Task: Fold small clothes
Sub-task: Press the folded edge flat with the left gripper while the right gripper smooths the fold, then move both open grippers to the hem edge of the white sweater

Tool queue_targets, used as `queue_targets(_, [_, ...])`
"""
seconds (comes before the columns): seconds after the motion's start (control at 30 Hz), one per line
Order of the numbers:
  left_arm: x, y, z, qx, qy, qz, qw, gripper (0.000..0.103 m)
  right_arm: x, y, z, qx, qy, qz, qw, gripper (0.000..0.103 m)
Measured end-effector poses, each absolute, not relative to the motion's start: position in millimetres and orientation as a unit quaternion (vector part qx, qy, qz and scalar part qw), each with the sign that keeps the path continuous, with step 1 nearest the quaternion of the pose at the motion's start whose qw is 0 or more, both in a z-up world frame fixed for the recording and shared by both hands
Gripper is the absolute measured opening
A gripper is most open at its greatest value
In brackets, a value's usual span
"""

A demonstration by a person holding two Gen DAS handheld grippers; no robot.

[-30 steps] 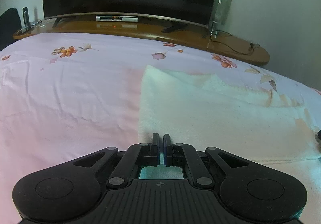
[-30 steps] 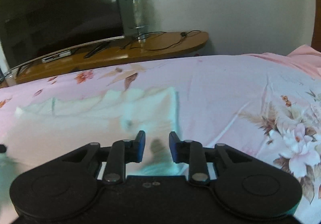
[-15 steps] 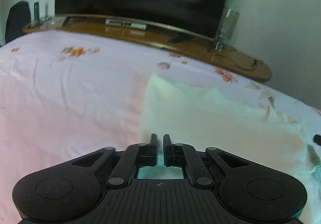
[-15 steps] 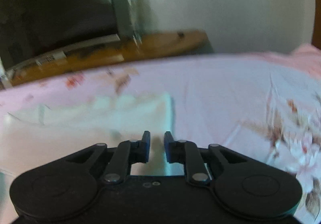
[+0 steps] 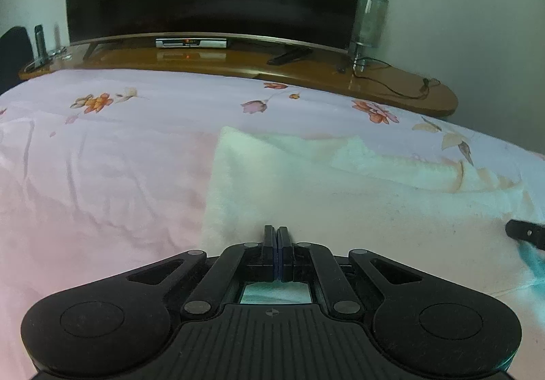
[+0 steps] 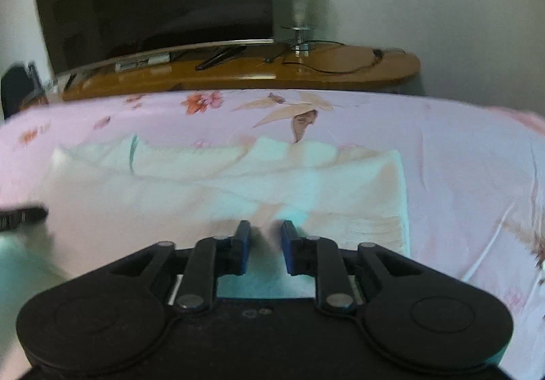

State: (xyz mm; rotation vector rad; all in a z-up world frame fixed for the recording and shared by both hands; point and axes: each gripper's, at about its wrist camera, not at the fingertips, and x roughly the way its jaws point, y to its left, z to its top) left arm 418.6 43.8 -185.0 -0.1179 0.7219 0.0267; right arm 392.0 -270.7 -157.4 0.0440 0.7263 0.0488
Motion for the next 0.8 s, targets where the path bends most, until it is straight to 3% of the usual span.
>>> queue_targets(0.27, [393.3, 52.8, -167.3, -0.061, 0.352, 0.015, 0.934, 0.004, 356.1, -275.1, -128.1, 0.030, 0.345, 0.040, 0.937, 0.024])
queue_targets(0.8, [212.0, 109.6, -123.1, -0.063, 0.408, -0.056, 0.909, 0.004, 127.4, -272.7, -56.9, 0.057, 0.336, 0.037, 0.939, 0.035])
